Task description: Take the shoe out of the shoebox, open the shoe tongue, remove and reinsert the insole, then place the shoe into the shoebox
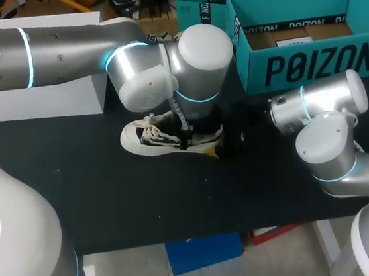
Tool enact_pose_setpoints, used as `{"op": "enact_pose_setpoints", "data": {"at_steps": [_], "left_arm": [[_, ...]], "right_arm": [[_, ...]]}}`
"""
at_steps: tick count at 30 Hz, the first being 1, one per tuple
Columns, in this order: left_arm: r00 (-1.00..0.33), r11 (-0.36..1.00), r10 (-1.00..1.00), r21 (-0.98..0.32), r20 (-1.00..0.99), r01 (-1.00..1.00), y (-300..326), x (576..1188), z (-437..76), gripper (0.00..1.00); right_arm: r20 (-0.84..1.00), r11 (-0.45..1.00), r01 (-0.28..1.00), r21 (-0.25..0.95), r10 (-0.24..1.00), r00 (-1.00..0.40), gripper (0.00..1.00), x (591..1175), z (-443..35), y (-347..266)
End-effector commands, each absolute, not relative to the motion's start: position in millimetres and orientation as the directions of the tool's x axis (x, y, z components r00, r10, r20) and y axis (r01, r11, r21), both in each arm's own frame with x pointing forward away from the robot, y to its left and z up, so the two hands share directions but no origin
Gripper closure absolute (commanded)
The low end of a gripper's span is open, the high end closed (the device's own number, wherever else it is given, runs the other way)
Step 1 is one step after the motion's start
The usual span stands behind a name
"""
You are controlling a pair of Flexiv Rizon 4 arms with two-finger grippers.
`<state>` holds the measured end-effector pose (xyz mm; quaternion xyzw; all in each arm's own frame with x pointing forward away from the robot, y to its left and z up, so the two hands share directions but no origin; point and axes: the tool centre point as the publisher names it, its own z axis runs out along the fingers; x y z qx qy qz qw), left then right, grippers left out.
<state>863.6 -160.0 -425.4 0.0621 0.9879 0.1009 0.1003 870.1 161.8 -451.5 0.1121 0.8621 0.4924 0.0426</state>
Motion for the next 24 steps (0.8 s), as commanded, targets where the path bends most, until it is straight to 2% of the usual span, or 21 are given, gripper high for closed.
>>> {"op": "enact_pose_setpoints", "data": {"at_steps": [1, 11, 24], "left_arm": [[-0.975, 0.972, 0.158, 0.196, -0.155, 0.127, -114, 912, -716, 0.73], [-0.958, 0.957, 0.154, 0.279, -0.24, 0.084, -121, 908, -731, 0.74], [-0.907, 0.945, 0.164, 0.325, -0.388, 0.032, -123, 967, -749, 0.74]], "right_arm": [[0.039, 0.492, 0.155, 0.857, 0.238, -0.971, 1.0, 871, -457, 164], [0.039, 0.492, 0.155, 0.857, 0.238, -0.971, 1.0, 871, -457, 164], [0.039, 0.492, 0.155, 0.857, 0.238, -0.971, 1.0, 871, -457, 164]]}}
